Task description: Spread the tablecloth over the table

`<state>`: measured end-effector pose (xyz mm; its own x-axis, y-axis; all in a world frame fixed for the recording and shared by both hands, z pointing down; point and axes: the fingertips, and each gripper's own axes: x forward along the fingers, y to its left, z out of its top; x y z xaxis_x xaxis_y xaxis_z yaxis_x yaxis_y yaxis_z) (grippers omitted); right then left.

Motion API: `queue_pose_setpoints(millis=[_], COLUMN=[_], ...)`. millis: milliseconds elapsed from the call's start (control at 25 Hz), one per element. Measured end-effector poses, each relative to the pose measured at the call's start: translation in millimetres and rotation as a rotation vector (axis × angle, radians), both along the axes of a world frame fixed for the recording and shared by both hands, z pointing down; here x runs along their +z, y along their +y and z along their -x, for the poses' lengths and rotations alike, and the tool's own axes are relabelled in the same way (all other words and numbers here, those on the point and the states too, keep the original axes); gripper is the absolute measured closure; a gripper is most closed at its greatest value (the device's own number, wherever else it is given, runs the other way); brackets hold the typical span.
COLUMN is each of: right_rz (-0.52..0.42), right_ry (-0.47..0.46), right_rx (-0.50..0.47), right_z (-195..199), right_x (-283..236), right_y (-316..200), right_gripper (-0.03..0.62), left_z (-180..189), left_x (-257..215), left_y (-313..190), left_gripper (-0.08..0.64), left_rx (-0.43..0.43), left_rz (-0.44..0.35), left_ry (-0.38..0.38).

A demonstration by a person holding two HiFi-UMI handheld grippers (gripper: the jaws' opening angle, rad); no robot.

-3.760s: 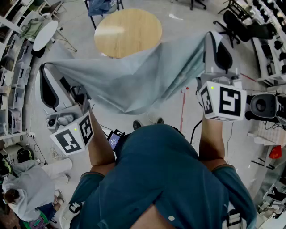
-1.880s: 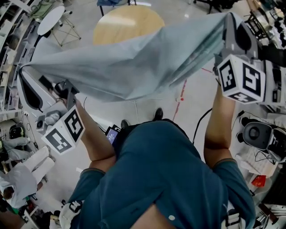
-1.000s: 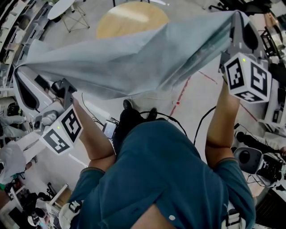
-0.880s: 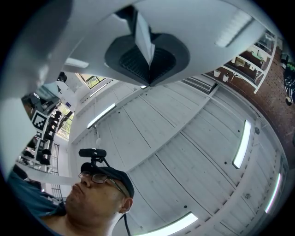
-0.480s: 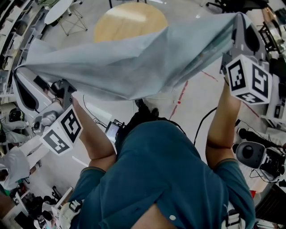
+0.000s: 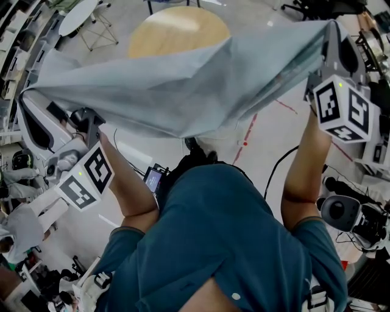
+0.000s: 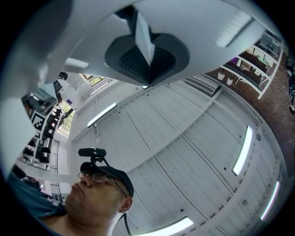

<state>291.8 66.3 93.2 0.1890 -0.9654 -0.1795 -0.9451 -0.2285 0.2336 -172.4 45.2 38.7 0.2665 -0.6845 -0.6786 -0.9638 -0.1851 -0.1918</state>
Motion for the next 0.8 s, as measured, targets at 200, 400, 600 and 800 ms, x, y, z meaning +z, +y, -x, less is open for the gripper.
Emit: queue_pose_setpoints(millis=[200, 400, 600, 800], right_rz=[0.007, 0.01, 0.007, 0.008], right_ry=[-0.004, 0.002, 0.018, 0.039], right_rx=[0.002, 0.025, 0.04, 0.036], right_z=[-20, -23, -12, -3], right_x=[5, -4, -14, -25], right_y=[-23, -46, -78, -122], right_gripper=[0.58, 0.58, 0.58, 0.58], left_z=[-17, -19, -1, 17], left_x=[9, 6, 3, 1], left_y=[-27, -60, -96, -134], left_gripper=[0.56, 0.56, 0.56, 0.561], left_rx=[0.003, 0.022, 0.026, 0.023], left_rz=[0.007, 0.015, 0.014, 0.01], left_ry=[0.011, 0.013, 0.022, 0.039])
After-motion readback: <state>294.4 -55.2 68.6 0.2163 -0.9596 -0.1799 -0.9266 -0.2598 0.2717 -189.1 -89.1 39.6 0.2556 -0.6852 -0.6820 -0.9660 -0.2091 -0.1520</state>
